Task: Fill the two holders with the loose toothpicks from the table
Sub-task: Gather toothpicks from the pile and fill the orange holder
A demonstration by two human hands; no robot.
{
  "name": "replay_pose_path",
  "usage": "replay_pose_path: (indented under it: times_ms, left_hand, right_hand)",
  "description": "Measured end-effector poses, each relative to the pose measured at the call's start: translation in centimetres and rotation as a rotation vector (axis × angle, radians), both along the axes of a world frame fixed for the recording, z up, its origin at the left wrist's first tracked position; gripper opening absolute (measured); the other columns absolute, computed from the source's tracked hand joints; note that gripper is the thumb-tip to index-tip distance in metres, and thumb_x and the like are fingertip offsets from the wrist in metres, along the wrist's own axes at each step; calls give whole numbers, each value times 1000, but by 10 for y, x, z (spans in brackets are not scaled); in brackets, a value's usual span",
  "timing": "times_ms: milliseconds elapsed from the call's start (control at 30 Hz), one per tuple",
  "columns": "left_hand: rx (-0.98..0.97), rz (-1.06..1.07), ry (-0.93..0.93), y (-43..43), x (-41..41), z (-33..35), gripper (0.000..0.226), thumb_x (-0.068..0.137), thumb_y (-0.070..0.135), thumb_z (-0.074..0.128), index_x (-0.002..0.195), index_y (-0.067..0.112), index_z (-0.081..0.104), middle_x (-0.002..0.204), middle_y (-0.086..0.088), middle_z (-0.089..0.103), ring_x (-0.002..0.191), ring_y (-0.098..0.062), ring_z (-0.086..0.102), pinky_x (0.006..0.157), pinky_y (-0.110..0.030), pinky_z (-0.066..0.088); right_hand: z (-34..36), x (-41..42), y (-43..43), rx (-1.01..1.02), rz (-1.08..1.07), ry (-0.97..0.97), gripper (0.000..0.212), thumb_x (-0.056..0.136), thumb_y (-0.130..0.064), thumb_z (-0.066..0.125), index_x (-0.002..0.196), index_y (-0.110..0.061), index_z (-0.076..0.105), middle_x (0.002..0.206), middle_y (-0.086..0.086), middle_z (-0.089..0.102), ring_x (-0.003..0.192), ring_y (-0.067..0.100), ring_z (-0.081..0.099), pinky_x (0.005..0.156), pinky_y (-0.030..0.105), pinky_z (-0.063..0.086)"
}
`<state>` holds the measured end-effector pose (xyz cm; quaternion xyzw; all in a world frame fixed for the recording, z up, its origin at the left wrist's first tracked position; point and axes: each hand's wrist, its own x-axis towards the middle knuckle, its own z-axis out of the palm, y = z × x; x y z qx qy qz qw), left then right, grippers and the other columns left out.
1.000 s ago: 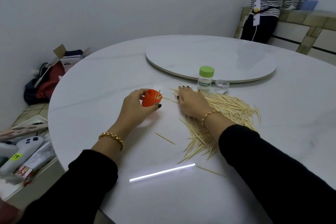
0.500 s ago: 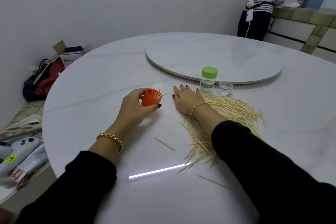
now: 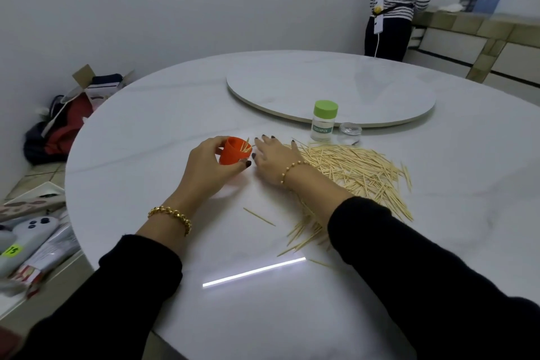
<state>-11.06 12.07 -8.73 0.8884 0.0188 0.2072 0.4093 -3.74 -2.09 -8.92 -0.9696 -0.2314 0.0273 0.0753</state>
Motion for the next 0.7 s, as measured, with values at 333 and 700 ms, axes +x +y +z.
replay_pose_path:
  times_ms: [333, 700]
  left_hand:
    - [7, 20, 16, 6, -4, 1, 57, 76, 28, 78, 127, 13, 55, 123, -4, 58, 101, -10, 48, 83, -21, 38]
    - [2, -36, 50, -16, -10, 5, 64, 77, 30, 78, 132, 13, 51, 130, -5, 54, 109, -12, 48, 84, -22, 38]
  right_hand:
    - [-14, -8, -1, -84, 37, -36, 51, 102, -34, 14, 152, -22, 14, 160, -5, 9, 147, 16, 6, 116, 57, -1]
    - [-1, -23, -53, -94, -124, -30, 48, 102, -28, 18, 146, -12, 27, 158, 0, 20, 147, 17, 10, 116, 56, 1]
